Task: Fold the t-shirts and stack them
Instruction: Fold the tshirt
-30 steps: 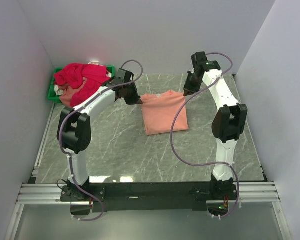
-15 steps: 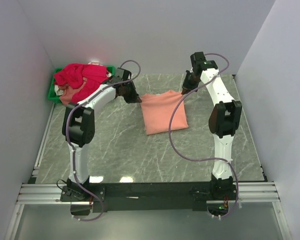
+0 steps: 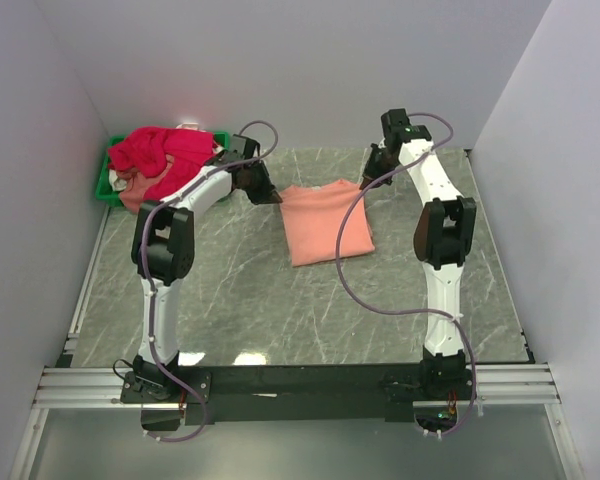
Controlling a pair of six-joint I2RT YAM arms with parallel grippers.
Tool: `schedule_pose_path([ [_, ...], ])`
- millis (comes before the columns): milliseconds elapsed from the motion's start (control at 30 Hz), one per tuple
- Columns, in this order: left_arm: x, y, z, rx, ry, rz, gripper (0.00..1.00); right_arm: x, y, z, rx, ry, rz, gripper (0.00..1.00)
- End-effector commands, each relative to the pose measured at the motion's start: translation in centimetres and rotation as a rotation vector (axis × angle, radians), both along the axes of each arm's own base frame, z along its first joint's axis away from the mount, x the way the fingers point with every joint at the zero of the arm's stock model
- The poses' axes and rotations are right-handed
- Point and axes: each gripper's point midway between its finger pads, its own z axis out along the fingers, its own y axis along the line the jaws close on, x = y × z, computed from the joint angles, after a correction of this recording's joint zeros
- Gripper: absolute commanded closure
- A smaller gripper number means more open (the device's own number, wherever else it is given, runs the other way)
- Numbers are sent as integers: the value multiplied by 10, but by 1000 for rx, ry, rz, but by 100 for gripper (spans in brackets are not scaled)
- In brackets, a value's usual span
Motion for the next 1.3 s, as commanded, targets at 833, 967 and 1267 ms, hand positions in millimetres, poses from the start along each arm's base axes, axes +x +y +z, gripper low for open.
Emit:
schedule_pose_path([
  [833, 13, 18, 11, -46, -144, 35, 34, 26, -30, 27, 153, -238, 91, 12],
  [967, -7, 0, 4, -37, -132, -12, 34, 9, -23, 22, 206, -237, 133, 12],
  [1267, -23, -11, -26, -28, -66, -43, 42, -18, -16, -7, 242, -173, 189, 13],
])
